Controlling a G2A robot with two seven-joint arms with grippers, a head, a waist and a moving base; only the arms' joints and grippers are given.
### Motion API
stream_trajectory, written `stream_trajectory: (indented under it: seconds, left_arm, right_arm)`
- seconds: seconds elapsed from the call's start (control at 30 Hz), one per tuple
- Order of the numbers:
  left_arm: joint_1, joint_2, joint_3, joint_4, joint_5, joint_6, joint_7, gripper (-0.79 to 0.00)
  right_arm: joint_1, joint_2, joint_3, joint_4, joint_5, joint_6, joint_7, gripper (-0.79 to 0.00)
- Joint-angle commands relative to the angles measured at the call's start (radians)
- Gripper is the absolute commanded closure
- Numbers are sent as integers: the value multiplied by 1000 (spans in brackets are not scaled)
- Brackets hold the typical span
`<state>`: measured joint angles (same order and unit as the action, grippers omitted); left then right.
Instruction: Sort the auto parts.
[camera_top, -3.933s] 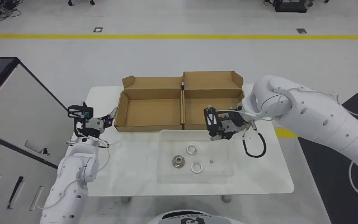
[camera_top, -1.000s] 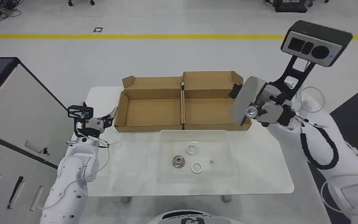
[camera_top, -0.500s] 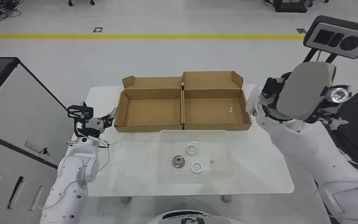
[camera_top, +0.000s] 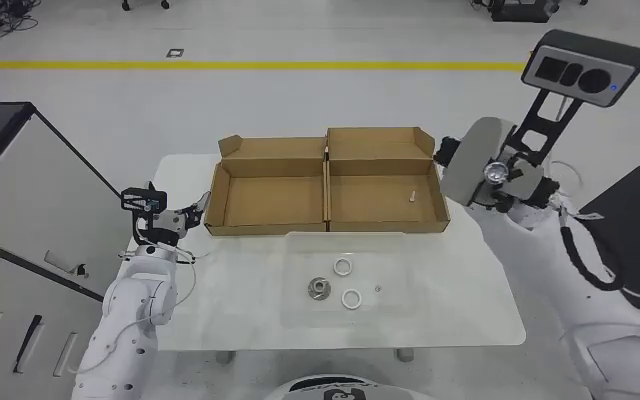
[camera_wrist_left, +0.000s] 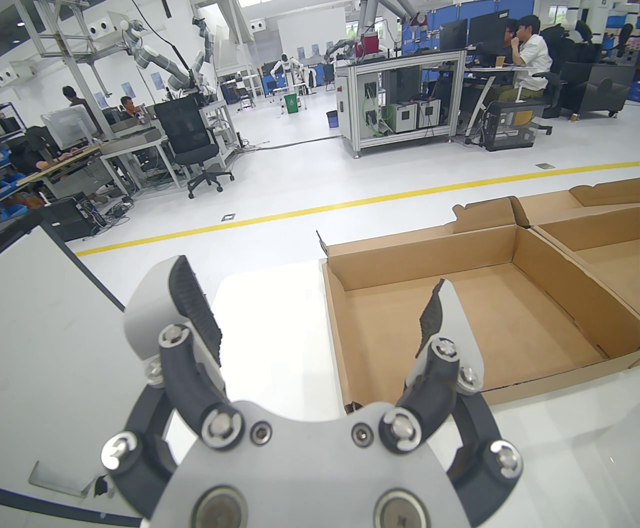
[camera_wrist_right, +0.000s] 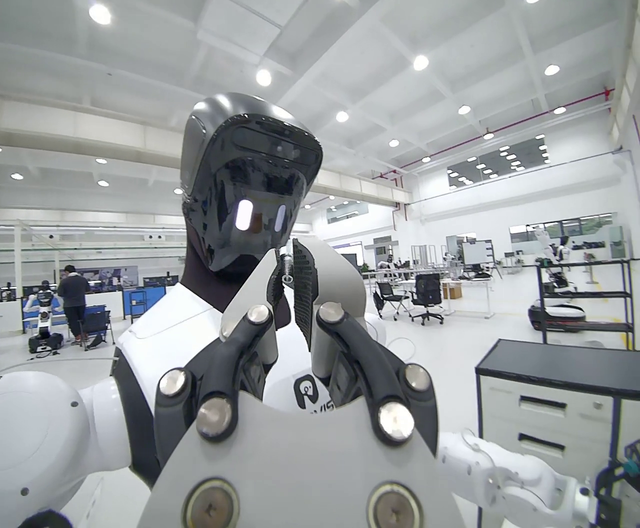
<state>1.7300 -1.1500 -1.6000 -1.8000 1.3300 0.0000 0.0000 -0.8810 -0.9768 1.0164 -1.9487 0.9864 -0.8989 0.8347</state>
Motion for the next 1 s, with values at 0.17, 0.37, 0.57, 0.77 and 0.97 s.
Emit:
stream_trajectory:
  seconds: [0.17, 0.37, 0.57, 0.77, 0.97]
  left_arm:
    - [0, 0, 0, 0, 0, 0, 0, -785]
    - [0, 0, 0, 0, 0, 0, 0, -785]
    - [0, 0, 0, 0, 0, 0, 0, -785]
    - [0, 0, 0, 0, 0, 0, 0, -785]
    - [0, 0, 0, 0, 0, 0, 0, -785]
  right_arm:
    - [-27, -7, 38, -21, -102, 39, -42, 0]
    - [-59, -22, 37, -45, 19, 3, -51, 0]
    - [-73, -32, 56, -32, 77, 2, -8, 0]
    - [-85, -36, 98, -15, -12, 37, 9, 0]
    - [-97, -40, 132, -20, -122, 82, -1, 0]
